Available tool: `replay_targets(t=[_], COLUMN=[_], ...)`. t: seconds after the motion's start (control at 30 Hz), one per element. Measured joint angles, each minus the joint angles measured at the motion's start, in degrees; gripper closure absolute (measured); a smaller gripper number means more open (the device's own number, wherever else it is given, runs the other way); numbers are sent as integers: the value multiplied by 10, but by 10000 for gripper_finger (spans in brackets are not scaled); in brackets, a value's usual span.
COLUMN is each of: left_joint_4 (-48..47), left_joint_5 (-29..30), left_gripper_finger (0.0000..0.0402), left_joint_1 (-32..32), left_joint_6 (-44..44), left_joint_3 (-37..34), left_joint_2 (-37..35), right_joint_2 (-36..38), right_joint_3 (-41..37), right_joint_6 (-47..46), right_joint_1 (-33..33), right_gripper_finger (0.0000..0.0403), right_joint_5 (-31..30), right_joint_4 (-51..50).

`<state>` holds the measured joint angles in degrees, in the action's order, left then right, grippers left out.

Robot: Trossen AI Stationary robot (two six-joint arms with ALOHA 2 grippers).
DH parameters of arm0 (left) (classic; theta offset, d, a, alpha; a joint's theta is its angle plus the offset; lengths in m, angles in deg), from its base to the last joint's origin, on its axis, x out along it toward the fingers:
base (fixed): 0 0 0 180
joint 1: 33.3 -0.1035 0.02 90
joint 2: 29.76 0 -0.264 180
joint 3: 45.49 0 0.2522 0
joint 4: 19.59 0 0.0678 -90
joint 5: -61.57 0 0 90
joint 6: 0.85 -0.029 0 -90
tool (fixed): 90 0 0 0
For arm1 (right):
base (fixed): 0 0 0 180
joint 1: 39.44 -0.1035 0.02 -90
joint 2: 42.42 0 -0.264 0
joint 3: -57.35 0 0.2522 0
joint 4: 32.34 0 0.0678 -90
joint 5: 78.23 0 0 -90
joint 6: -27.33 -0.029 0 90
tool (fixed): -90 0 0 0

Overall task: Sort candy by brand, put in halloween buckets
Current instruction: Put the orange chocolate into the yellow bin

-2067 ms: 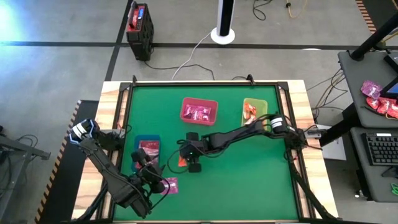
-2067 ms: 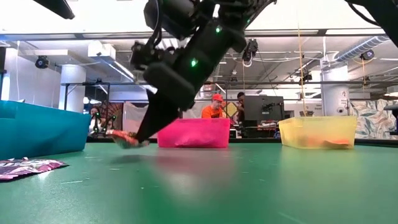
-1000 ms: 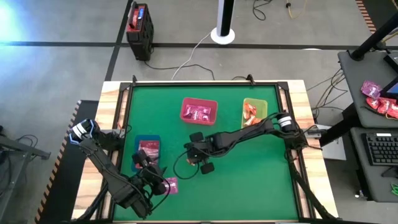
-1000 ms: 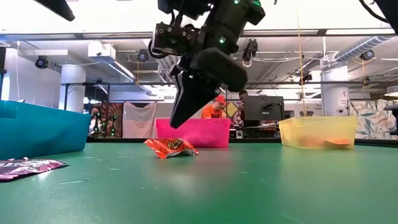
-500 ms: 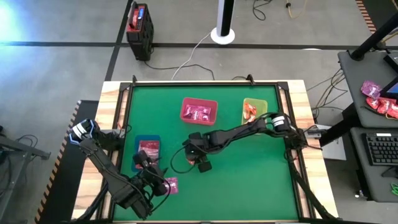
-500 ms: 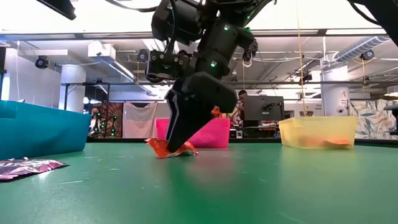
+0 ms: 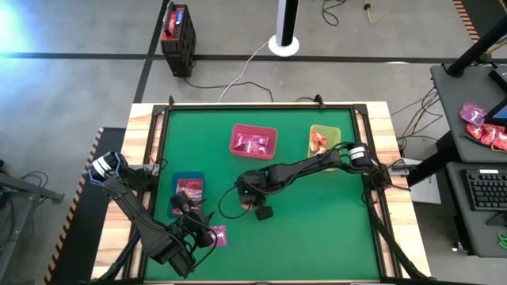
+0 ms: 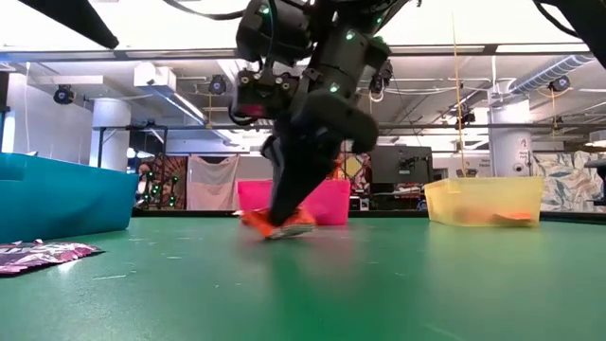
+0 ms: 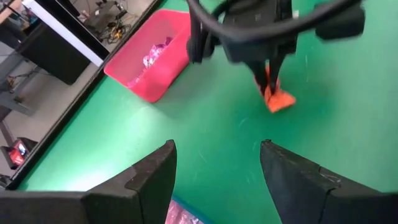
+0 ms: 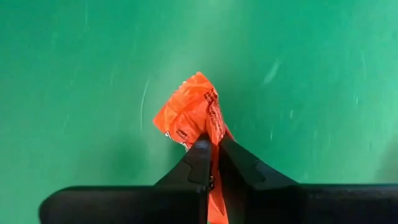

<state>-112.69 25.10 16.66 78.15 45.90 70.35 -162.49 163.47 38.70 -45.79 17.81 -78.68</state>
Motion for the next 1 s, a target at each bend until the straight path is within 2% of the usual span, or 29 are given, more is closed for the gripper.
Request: replay_targets(t=[0.07, 0.3, 0.4, 0.5, 0.7, 0.9, 1.0], left_joint_4=[4, 14, 27, 46, 128, 180, 181], left_joint_5=[-4, -5, -5, -5, -5, -50, -83], left_gripper_finger=[187, 187, 187, 187, 187, 187, 187], left_joint_1=[0, 0, -1, -1, -1, -2, -3], left_joint_6=[0, 0, -4, -16, -101, -181, -185], left_joint_3=[-4, -5, -5, -5, -5, -5, -5], left_joint_2=[0, 0, 0, 0, 0, 0, 0], right_joint_2=[13, 91, 133, 178, 280, 346, 362], right_joint_3=[0, -1, -10, -34, -143, -266, -310], right_joint_6=[-17, -106, -153, -213, -367, -515, -530], right_joint_1=[0, 0, 3, 19, 113, 250, 295], right_gripper_finger=[389, 390, 390, 390, 390, 390, 388], right_joint_5=[-6, -98, -183, -285, -381, -385, -351], right_joint_4=[-41, -282, -371, -418, -419, -370, -330])
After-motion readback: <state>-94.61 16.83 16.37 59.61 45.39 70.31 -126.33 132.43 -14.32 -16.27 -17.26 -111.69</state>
